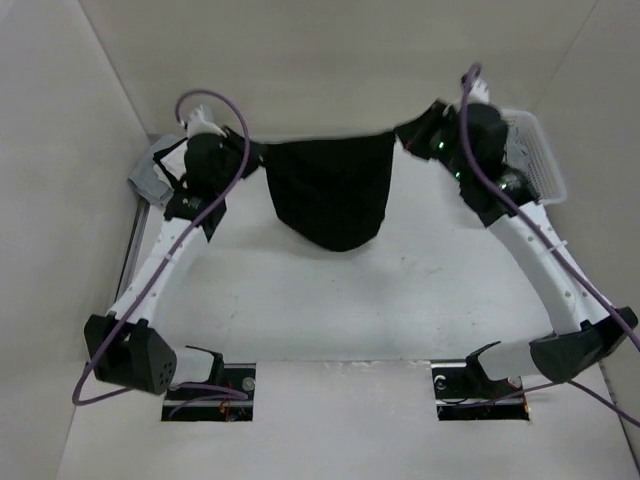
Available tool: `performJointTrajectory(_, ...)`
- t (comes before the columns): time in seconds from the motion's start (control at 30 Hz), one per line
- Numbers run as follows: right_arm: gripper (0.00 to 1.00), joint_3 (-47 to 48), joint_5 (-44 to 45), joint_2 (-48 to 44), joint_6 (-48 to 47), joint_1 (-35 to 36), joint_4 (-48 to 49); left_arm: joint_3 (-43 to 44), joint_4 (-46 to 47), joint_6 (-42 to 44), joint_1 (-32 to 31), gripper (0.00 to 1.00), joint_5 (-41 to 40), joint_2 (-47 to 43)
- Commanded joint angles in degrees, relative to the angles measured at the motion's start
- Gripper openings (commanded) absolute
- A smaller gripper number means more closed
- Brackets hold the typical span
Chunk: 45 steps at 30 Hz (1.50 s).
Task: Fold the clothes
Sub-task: Flatten the tank top out
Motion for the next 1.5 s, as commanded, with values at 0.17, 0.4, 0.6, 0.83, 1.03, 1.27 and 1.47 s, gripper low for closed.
performJointTrajectory(0.17,0.00,19.6,-7.3,-2.3,-4.2,-2.7,2.6,17.2,6.5,-5.7,9.4,0.06,10.4,-1.8)
performJointTrajectory(0.4,0.00,-19.6,-4.4,-17.5,0.7,-1.2,12.7,-12.9,13.4,-6.5,7.2,0.08,9.5,-13.8)
performJointTrajectory(0.6,0.00,-50.9,-2.9,-27.4,8.3,6.9,16.0,-43.5,12.8,-8.7,8.7,0.13,12.1,-28.0)
performJointTrajectory(0.83,0.26,-63.5,3.4,-26.8,17.4,12.9,14.9,-50.9,-0.6,-4.3,11.6,0.42,8.5,-37.4)
performJointTrajectory(1.03,0.40,-62.0,6.8,-30.9,16.9,13.6,9.9,-48.8,-7.2,0.7,5.9,0.42,-2.9,-36.6)
performJointTrajectory(1.27,0.39,-61.1,8.2,-31.1,16.5,14.5,7.8,-42.2,-18.2,-3.1,-7.6,0.24,-18.1,-27.8)
performJointTrajectory(1.47,0.39,-60.3,7.9,-28.3,15.2,14.9,10.7,-39.6,-27.1,-7.9,-13.8,0.13,-25.3,-30.0)
